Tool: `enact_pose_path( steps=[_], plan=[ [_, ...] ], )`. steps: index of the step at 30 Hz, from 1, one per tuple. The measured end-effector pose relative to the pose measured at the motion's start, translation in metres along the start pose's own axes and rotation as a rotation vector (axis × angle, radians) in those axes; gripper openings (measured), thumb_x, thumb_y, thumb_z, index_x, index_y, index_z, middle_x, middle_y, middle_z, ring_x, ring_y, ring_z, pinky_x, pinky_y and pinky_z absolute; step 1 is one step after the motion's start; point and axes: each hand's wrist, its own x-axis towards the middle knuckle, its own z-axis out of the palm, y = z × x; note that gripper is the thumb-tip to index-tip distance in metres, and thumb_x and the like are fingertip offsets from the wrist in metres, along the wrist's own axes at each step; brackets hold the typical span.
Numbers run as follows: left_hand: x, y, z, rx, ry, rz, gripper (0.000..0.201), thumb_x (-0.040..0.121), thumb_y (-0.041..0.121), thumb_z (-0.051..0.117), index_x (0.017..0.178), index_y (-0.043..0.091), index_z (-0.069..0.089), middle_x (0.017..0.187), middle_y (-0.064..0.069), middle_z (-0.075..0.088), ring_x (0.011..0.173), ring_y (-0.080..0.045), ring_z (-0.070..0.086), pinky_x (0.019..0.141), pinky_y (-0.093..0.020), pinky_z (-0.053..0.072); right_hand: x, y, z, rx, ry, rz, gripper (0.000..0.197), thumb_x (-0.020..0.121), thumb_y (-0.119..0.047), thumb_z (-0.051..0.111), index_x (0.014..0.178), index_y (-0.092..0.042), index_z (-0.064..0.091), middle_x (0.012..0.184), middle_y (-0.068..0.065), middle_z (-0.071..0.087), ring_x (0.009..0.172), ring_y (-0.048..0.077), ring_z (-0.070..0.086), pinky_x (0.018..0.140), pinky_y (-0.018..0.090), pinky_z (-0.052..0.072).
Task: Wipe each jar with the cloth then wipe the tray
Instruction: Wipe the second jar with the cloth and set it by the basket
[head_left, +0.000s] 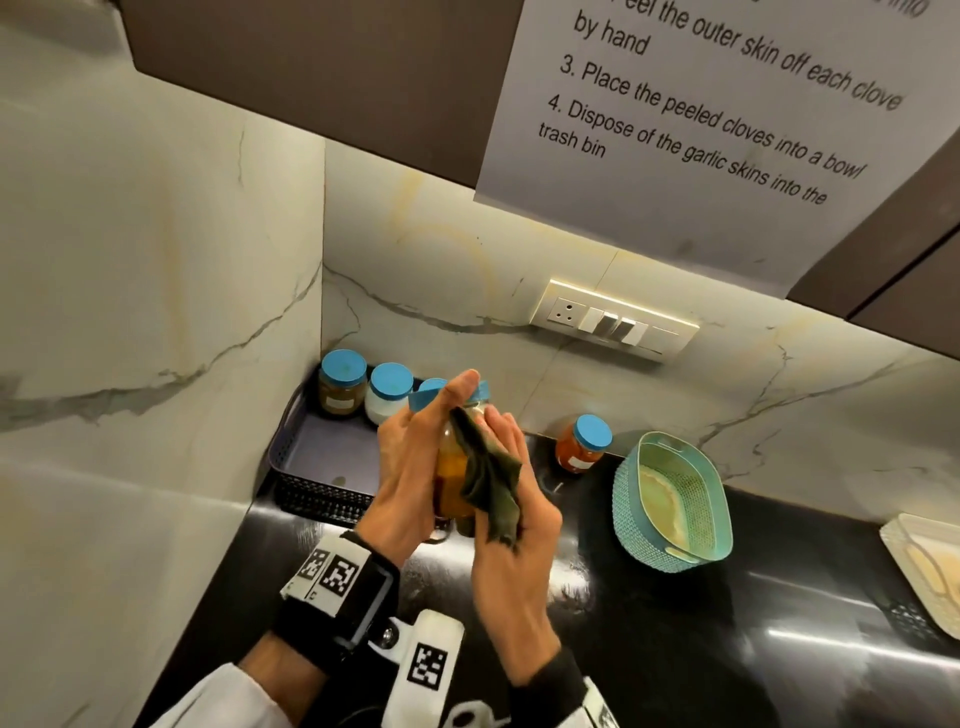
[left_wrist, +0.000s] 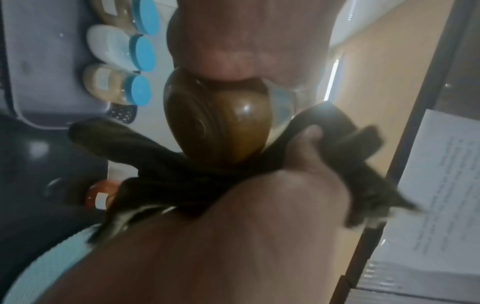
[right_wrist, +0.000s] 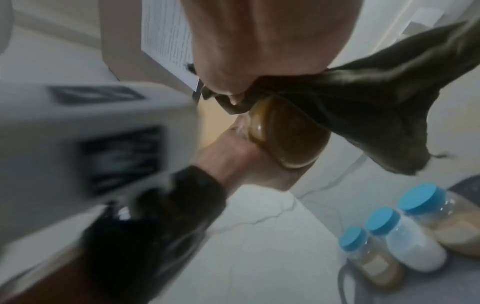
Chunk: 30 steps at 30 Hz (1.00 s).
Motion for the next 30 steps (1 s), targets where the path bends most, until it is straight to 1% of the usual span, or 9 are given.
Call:
enact_pose_path(
  steps=[4, 8, 11, 16, 19, 22, 25, 28, 30],
  plan=[
    [-0.004, -0.008, 0.001, 0.005, 0.011, -0.001, 0.053, 0.084, 0.045, 0.082, 0.113, 0.002, 0.073, 0.107, -0.020, 0.078, 0.100, -0.037, 0.076, 0.086, -0.050, 0.064, 0.040, -0.010, 0.000, 0.111, 0.072, 0.178, 0.023, 0.100, -0.025, 0.059, 0.104, -0.038, 0.077, 0.100, -0.002, 0.077, 0.098, 0.019, 0.072, 0.087, 0.041, 0.058],
    [0.003, 0.006, 0.001, -0.059, 0.033, -0.008, 0.049, 0.085, 0.035, 0.085, 0.107, -0.007, 0.071, 0.100, -0.024, 0.075, 0.085, -0.034, 0.073, 0.088, -0.050, 0.063, 0.001, -0.003, 0.011, -0.051, -0.051, -0.020, 0.053, 0.095, -0.016, 0.055, 0.145, -0.034, 0.054, 0.151, -0.006, 0.054, 0.147, 0.019, 0.043, 0.119, 0.052, 0.038],
    [0.008, 0.005, -0.004, -0.082, 0.066, 0.007, 0.044, 0.082, 0.032, 0.089, 0.105, -0.002, 0.072, 0.098, -0.016, 0.075, 0.085, -0.036, 0.073, 0.087, -0.049, 0.064, -0.003, 0.006, 0.014, -0.109, -0.089, -0.092, 0.053, 0.096, -0.019, 0.053, 0.143, -0.042, 0.053, 0.154, -0.013, 0.050, 0.151, 0.017, 0.035, 0.122, 0.050, 0.034],
    [0.004, -0.006, -0.003, 0.006, 0.060, 0.061, 0.056, 0.074, 0.054, 0.088, 0.102, 0.008, 0.074, 0.097, -0.014, 0.077, 0.096, -0.037, 0.075, 0.090, -0.054, 0.062, 0.037, -0.008, 0.007, 0.117, 0.026, 0.231, 0.019, 0.096, -0.037, 0.062, 0.108, -0.032, 0.076, 0.102, 0.002, 0.076, 0.095, 0.020, 0.070, 0.087, 0.042, 0.056],
    [0.008, 0.002, -0.004, -0.035, 0.048, 0.051, 0.053, 0.077, 0.046, 0.089, 0.103, 0.003, 0.073, 0.099, -0.015, 0.077, 0.093, -0.038, 0.075, 0.095, -0.057, 0.060, 0.005, -0.007, 0.011, 0.044, -0.091, 0.059, 0.055, 0.096, -0.007, 0.052, 0.143, -0.034, 0.056, 0.149, -0.003, 0.056, 0.143, 0.020, 0.047, 0.116, 0.037, 0.043],
    [0.011, 0.003, -0.006, -0.086, 0.050, 0.032, 0.046, 0.081, 0.035, 0.089, 0.105, 0.000, 0.071, 0.098, -0.021, 0.074, 0.089, -0.037, 0.073, 0.099, -0.060, 0.058, 0.001, 0.015, 0.011, -0.067, -0.128, -0.038, 0.062, 0.096, 0.002, 0.051, 0.146, -0.034, 0.053, 0.159, -0.009, 0.043, 0.154, 0.014, 0.027, 0.124, 0.037, 0.031],
    [0.006, -0.005, -0.002, -0.002, 0.069, 0.045, 0.058, 0.073, 0.053, 0.090, 0.110, 0.011, 0.074, 0.105, -0.015, 0.078, 0.101, -0.035, 0.075, 0.099, -0.061, 0.057, 0.022, 0.021, 0.008, 0.022, 0.013, 0.036, 0.044, 0.099, -0.002, 0.055, 0.138, -0.021, 0.061, 0.143, 0.008, 0.061, 0.136, 0.021, 0.053, 0.109, 0.038, 0.048],
    [-0.002, -0.008, 0.001, 0.054, 0.025, 0.034, 0.054, 0.076, 0.056, 0.084, 0.112, 0.018, 0.073, 0.106, -0.010, 0.078, 0.103, -0.032, 0.075, 0.097, -0.056, 0.059, 0.028, 0.013, 0.007, 0.153, 0.135, 0.093, 0.022, 0.091, -0.046, 0.069, 0.111, -0.038, 0.074, 0.105, -0.002, 0.075, 0.100, 0.014, 0.070, 0.082, 0.029, 0.058],
    [-0.004, -0.006, 0.002, 0.072, -0.019, 0.016, 0.054, 0.078, 0.056, 0.083, 0.114, 0.018, 0.073, 0.108, -0.010, 0.078, 0.106, -0.034, 0.074, 0.097, -0.055, 0.059, 0.031, 0.012, 0.005, 0.174, 0.157, 0.074, 0.019, 0.090, -0.051, 0.065, 0.106, -0.044, 0.074, 0.102, -0.006, 0.076, 0.098, 0.011, 0.071, 0.078, 0.025, 0.058]
  ],
)
